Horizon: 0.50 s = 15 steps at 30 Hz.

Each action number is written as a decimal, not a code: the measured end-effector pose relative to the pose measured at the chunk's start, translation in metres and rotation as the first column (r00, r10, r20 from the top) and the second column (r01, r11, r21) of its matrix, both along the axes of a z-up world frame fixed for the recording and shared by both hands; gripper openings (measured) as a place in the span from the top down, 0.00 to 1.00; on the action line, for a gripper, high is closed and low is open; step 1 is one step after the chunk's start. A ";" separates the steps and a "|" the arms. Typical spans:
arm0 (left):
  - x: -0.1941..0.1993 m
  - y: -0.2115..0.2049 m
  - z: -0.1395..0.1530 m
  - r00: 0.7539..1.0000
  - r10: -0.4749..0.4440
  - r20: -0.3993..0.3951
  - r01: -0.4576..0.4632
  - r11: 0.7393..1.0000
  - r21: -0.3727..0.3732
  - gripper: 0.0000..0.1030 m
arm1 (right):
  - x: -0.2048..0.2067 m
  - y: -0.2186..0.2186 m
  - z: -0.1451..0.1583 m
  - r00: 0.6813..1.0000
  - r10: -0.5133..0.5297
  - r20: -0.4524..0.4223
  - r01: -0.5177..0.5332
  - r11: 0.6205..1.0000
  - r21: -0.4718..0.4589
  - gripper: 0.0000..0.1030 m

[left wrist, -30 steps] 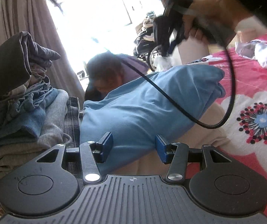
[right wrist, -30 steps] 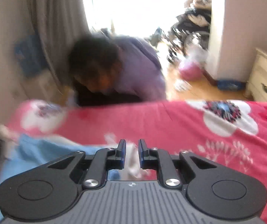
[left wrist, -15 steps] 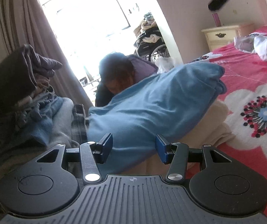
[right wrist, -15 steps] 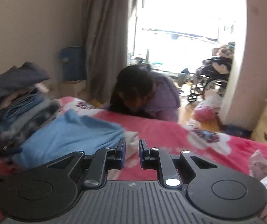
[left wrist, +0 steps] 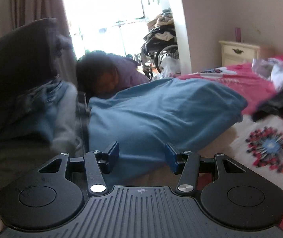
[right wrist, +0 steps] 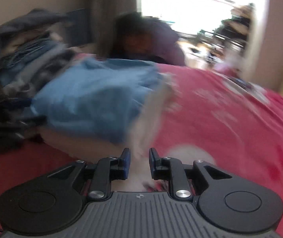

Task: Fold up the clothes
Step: 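Withdraw both grippers from the stacked blue shirt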

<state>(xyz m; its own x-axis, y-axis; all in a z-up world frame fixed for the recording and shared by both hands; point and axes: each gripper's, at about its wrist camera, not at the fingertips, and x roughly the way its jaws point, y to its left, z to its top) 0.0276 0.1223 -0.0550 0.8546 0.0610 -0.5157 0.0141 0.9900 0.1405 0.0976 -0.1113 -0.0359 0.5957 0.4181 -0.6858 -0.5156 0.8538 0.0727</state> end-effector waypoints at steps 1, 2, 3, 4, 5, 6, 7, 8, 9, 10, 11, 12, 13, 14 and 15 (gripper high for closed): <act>-0.003 0.002 0.005 1.000 0.006 -0.013 -0.006 1.000 -0.028 0.50 | -0.011 -0.014 0.003 0.999 -0.038 -0.012 0.038 0.999 0.032 0.78; -0.007 0.005 0.009 1.000 0.012 -0.025 -0.013 0.998 -0.056 0.50 | -0.025 -0.024 0.008 0.998 -0.068 -0.012 0.069 0.996 0.060 0.78; -0.011 0.005 0.013 0.999 0.013 -0.043 -0.016 0.997 -0.080 0.50 | -0.041 -0.032 0.013 0.995 -0.096 -0.009 0.096 0.992 0.086 0.77; -0.017 0.005 0.018 0.998 0.009 -0.063 -0.015 0.995 -0.103 0.50 | -0.057 -0.040 0.017 0.992 -0.123 -0.007 0.123 0.986 0.111 0.75; -0.024 0.004 0.022 0.997 0.003 -0.083 -0.013 0.992 -0.125 0.50 | -0.072 -0.048 0.022 0.989 -0.151 -0.005 0.150 0.979 0.137 0.69; -0.030 0.004 0.025 0.995 -0.004 -0.105 -0.012 0.989 -0.147 0.49 | -0.088 -0.052 0.027 0.984 -0.176 -0.003 0.174 0.973 0.150 0.66; -0.038 0.003 0.030 0.992 -0.010 -0.125 -0.011 0.985 -0.170 0.46 | -0.103 -0.055 0.031 0.980 -0.199 -0.001 0.197 0.968 0.157 0.66; -0.048 0.002 0.035 0.989 -0.016 -0.144 -0.012 0.981 -0.192 0.45 | -0.117 -0.056 0.035 0.976 -0.219 -0.002 0.216 0.962 0.167 0.63; -0.057 0.001 0.041 0.988 -0.019 -0.156 -0.014 0.978 -0.210 0.42 | -0.129 -0.056 0.039 0.972 -0.235 -0.008 0.232 0.957 0.174 0.59; -0.066 -0.001 0.046 0.986 -0.020 -0.165 -0.018 0.974 -0.227 0.36 | -0.140 -0.054 0.043 0.970 -0.243 -0.013 0.241 0.954 0.178 0.58; -0.077 -0.002 0.051 0.986 -0.014 -0.168 -0.028 0.970 -0.242 0.32 | -0.149 -0.050 0.046 0.968 -0.249 -0.018 0.248 0.952 0.181 0.57; -0.087 -0.004 0.056 0.986 -0.003 -0.167 -0.039 0.968 -0.249 0.24 | -0.159 -0.047 0.049 0.967 -0.255 -0.023 0.254 0.949 0.184 0.49; -0.098 -0.005 0.061 0.988 0.014 -0.156 -0.054 0.966 -0.254 0.16 | -0.167 -0.043 0.052 0.967 -0.255 -0.023 0.255 0.950 0.182 0.44; -0.108 -0.005 0.065 0.989 0.033 -0.142 -0.069 0.963 -0.259 0.11 | -0.174 -0.039 0.055 0.967 -0.254 -0.021 0.254 0.951 0.178 0.40; -0.117 -0.006 0.069 0.990 0.056 -0.127 -0.088 0.962 -0.259 0.02 | -0.182 -0.035 0.057 0.967 -0.253 -0.019 0.252 0.952 0.173 0.39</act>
<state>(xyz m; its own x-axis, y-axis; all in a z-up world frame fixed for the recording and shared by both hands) -0.0896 0.1163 0.0139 0.7852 -0.0314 -0.6184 -0.0576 0.9907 -0.1234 -0.0839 -0.1458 0.0213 0.6995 0.3655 -0.6142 -0.2850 0.9307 0.2292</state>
